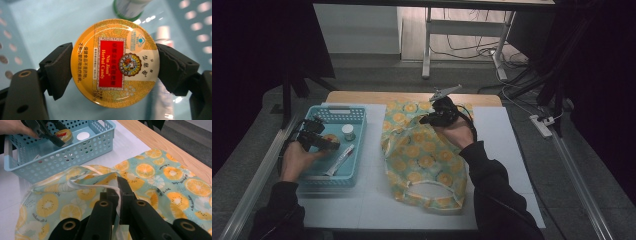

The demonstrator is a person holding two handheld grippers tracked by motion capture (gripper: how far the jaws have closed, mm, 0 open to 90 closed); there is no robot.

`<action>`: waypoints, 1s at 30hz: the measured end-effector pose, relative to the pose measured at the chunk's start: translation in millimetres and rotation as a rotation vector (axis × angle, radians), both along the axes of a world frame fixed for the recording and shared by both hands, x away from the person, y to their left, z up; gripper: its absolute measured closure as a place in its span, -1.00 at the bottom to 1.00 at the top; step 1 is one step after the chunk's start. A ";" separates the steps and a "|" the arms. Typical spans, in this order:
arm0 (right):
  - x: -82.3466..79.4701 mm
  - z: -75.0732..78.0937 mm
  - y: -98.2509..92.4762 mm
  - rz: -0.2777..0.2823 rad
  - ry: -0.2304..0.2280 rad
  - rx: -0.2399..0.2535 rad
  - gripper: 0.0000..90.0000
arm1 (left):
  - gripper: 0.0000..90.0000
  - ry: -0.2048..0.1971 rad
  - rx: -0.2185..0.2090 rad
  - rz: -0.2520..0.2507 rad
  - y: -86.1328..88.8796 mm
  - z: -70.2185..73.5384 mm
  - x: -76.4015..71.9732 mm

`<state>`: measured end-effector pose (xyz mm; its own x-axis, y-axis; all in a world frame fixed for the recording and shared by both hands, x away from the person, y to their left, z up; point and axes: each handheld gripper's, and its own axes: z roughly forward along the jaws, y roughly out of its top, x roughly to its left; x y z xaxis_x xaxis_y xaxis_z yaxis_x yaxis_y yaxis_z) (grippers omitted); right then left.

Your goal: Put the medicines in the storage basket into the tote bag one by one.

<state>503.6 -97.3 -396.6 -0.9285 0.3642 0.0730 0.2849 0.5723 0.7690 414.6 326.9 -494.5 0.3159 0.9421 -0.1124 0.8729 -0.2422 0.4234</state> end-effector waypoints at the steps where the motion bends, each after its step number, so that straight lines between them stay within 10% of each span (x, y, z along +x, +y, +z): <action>1: -0.1 0.0 0.2 0.001 0.001 0.000 1.00 | -0.56 -0.004 -0.012 -0.007 -0.3 2.1 -0.6; 30: 4.2 -4.4 -0.2 -0.010 -0.003 0.005 1.00 | -0.55 -0.164 -0.115 -0.245 -44.2 62.6 -44.5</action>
